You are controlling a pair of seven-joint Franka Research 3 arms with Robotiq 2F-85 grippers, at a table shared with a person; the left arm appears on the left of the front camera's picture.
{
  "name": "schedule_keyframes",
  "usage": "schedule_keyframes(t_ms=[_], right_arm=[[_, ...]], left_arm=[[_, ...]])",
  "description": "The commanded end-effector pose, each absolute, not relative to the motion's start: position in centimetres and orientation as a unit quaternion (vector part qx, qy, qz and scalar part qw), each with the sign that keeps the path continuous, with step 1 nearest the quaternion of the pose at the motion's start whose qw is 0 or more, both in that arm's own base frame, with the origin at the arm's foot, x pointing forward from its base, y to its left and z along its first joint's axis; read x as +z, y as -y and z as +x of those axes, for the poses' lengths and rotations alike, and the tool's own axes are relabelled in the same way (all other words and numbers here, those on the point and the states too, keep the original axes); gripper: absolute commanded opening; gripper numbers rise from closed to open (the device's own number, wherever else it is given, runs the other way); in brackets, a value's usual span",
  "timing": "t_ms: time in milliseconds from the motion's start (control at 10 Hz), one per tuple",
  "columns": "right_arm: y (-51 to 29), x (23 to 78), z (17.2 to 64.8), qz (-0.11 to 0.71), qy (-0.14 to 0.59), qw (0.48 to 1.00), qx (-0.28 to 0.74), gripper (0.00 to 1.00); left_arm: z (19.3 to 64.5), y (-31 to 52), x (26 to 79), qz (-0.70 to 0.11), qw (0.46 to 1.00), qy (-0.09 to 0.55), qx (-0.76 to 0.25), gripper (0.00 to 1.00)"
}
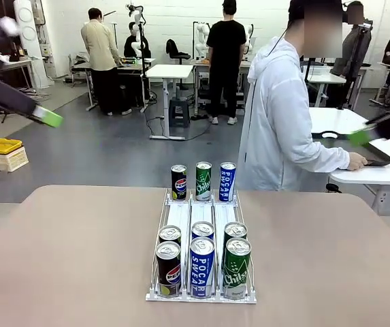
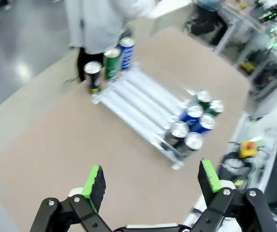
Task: Retrieve and hand over the desired beverage to the person.
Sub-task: Pick up a can of the same type that the person held from the Automatic Can Dispenser.
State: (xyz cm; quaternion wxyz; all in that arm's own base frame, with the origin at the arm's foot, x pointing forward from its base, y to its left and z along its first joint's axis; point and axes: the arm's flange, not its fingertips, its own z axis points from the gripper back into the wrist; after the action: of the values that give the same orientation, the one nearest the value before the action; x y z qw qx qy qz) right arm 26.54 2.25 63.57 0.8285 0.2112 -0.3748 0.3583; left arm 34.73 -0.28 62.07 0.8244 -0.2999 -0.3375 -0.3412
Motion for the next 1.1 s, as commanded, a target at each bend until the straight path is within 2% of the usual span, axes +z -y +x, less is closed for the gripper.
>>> schedule_keyframes(t_ms=[0,300,500,1000], right_arm=[[2.9,64.3,27.2,0.259,0.348,0.847,0.308,1.00],[8.6,62.8,27.1,0.306,0.368,0.843,0.247,1.00],[8.2,61.9,27.8,0.284,0.353,0.859,0.237,1.00],[9.7,63.0,26.7,0.304,0.367,0.847,0.237,1.00]], left_arm=[[35.6,-4.5,62.8,-0.341,0.849,0.290,-0.282,1.00],[34.8,-9.0,60.6,-0.358,0.858,0.296,-0.219,1.00],[34.6,-9.7,59.8,-0.357,0.861,0.301,-0.202,1.00],[34.7,-10.5,60.3,-0.361,0.860,0.292,-0.210,1.00]])
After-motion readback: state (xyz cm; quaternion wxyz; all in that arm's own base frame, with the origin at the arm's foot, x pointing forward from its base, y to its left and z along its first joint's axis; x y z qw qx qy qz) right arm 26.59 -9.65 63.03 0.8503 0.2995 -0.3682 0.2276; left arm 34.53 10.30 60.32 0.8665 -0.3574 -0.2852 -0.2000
